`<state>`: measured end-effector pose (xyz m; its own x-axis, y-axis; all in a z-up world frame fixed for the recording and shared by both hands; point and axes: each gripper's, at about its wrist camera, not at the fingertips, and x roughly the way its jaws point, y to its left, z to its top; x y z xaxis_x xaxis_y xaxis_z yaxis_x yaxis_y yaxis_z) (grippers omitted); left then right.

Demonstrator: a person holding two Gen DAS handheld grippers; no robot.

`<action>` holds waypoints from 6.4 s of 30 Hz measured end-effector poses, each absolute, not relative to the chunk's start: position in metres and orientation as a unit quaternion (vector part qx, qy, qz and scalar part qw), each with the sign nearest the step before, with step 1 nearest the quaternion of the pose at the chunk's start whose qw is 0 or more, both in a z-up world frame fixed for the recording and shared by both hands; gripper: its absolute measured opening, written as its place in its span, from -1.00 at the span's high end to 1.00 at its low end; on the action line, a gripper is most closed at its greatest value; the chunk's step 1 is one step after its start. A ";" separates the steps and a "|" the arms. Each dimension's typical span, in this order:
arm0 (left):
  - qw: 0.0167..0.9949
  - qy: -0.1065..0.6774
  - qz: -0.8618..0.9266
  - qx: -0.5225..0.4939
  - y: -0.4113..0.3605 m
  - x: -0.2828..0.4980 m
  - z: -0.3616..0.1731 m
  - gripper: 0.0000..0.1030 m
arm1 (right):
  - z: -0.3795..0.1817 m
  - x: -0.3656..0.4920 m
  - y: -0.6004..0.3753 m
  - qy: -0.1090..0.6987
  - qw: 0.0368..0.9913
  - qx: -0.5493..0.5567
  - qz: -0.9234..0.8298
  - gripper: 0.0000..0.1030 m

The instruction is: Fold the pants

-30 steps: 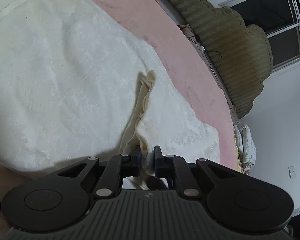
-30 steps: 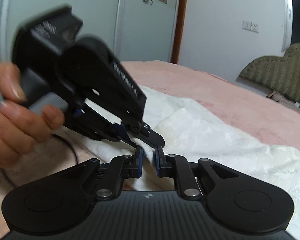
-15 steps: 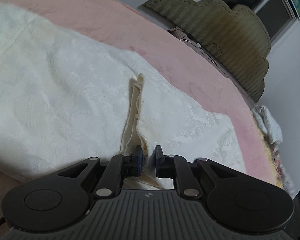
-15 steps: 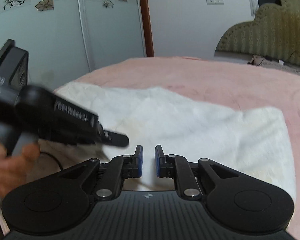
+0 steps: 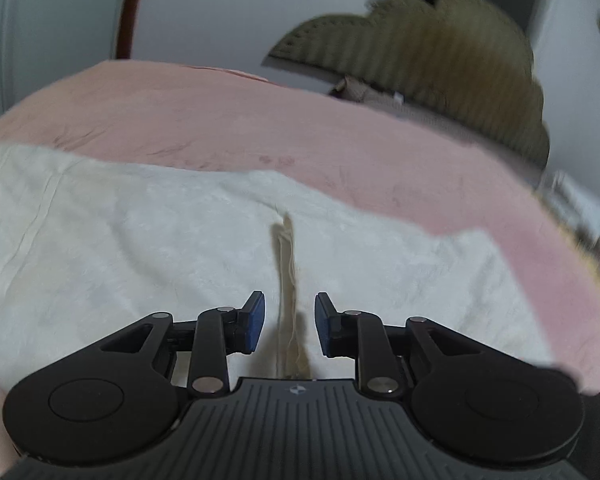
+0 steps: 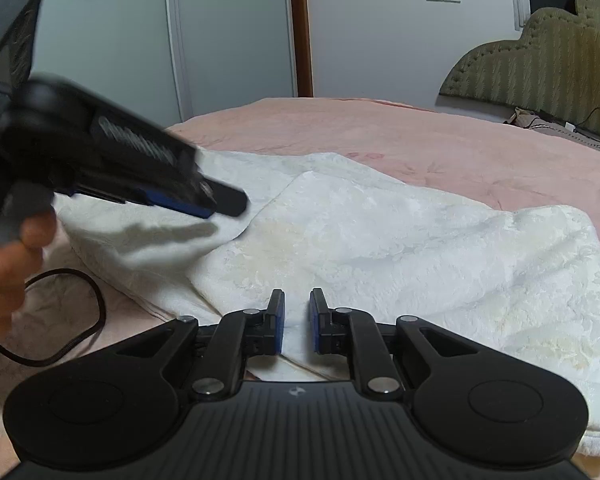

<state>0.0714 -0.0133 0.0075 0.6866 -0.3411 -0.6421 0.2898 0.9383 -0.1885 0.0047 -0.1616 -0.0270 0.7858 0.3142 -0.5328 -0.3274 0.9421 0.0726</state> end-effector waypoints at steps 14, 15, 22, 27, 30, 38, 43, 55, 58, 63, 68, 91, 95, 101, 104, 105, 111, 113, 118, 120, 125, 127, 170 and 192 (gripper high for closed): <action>0.930 0.338 -0.136 0.046 -0.035 0.065 -0.006 0.19 | -0.026 -0.002 -0.158 0.280 0.945 -0.017 0.167 0.75; 0.930 0.337 -0.135 0.048 -0.036 0.065 -0.006 0.18 | -0.026 -0.001 -0.157 0.280 0.945 -0.017 0.167 0.75; 0.930 0.337 -0.133 0.059 -0.037 0.067 -0.010 0.14 | -0.026 -0.001 -0.159 0.281 0.945 -0.014 0.168 0.75; 0.933 0.328 -0.130 0.078 -0.039 0.065 -0.011 0.04 | -0.025 -0.001 -0.161 0.279 0.945 -0.010 0.169 0.74; 0.933 0.327 -0.129 0.081 -0.039 0.065 -0.012 -0.01 | -0.026 -0.001 -0.160 0.279 0.946 -0.016 0.167 0.74; 0.934 0.320 -0.128 0.090 -0.040 0.063 -0.015 -0.03 | -0.013 0.007 -0.168 0.276 0.948 -0.001 0.158 0.72; 0.935 0.317 -0.126 0.094 -0.041 0.062 -0.016 -0.03 | 0.009 0.054 -0.182 0.300 0.941 -0.012 0.158 0.72; 0.936 0.314 -0.129 0.093 -0.038 0.063 -0.019 -0.04 | 0.004 0.138 -0.175 0.349 0.927 -0.049 0.130 0.72; 0.937 0.313 -0.126 0.091 -0.038 0.063 -0.020 -0.06 | 0.005 0.118 -0.179 0.343 0.927 -0.037 0.145 0.70; 0.938 0.309 -0.118 0.101 -0.042 0.061 -0.019 -0.08 | -0.012 0.106 -0.173 0.340 0.926 -0.043 0.158 0.46; 0.939 0.312 -0.121 0.083 -0.037 0.059 -0.012 -0.13 | 0.000 0.081 -0.175 0.304 0.944 -0.026 0.123 0.45; 0.949 0.296 -0.063 0.089 -0.007 0.049 -0.027 -0.91 | -0.029 0.019 -0.184 0.289 0.955 -0.024 0.055 -1.00; 0.948 0.305 -0.055 0.073 -0.004 0.053 -0.028 -1.00 | -0.029 0.019 -0.187 0.293 0.955 -0.011 0.054 -1.00; 0.948 0.303 -0.050 0.078 -0.007 0.051 -0.028 -1.00 | -0.029 0.021 -0.191 0.297 0.953 0.001 0.056 -1.00; 0.948 0.304 -0.050 0.077 -0.007 0.051 -0.028 -1.00 | -0.029 0.021 -0.191 0.299 0.953 0.003 0.057 -1.00; 0.948 0.303 -0.049 0.077 -0.008 0.051 -0.028 -1.00 | -0.029 0.022 -0.191 0.299 0.953 0.004 0.056 -1.00; 0.948 0.305 -0.049 0.072 -0.006 0.053 -0.028 -1.00 | -0.030 0.022 -0.191 0.300 0.952 0.011 0.057 -1.00; 0.948 0.305 -0.048 0.072 -0.007 0.052 -0.028 -1.00 | -0.030 0.022 -0.191 0.301 0.952 0.012 0.057 -1.00; 0.948 0.305 -0.048 0.073 -0.007 0.051 -0.028 -1.00 | -0.030 0.023 -0.190 0.301 0.952 0.009 0.056 -1.00; 0.948 0.305 -0.047 0.074 -0.007 0.052 -0.028 -1.00 | -0.030 0.023 -0.190 0.301 0.952 0.009 0.056 -1.00; 0.948 0.305 -0.046 0.076 -0.007 0.051 -0.028 -1.00 | -0.030 0.023 -0.190 0.301 0.952 0.009 0.056 -1.00; 0.948 0.304 -0.046 0.076 -0.007 0.051 -0.027 -1.00 | -0.030 0.023 -0.190 0.301 0.952 0.009 0.056 -1.00; 0.807 0.337 -0.075 -0.480 0.259 0.063 -0.012 -0.93 | -0.010 0.036 0.067 0.098 0.932 -0.288 0.196 -1.00; 0.905 0.309 -0.006 -0.292 0.220 0.099 0.010 0.75 | 0.008 0.098 -0.001 0.234 0.921 -0.152 0.273 -0.97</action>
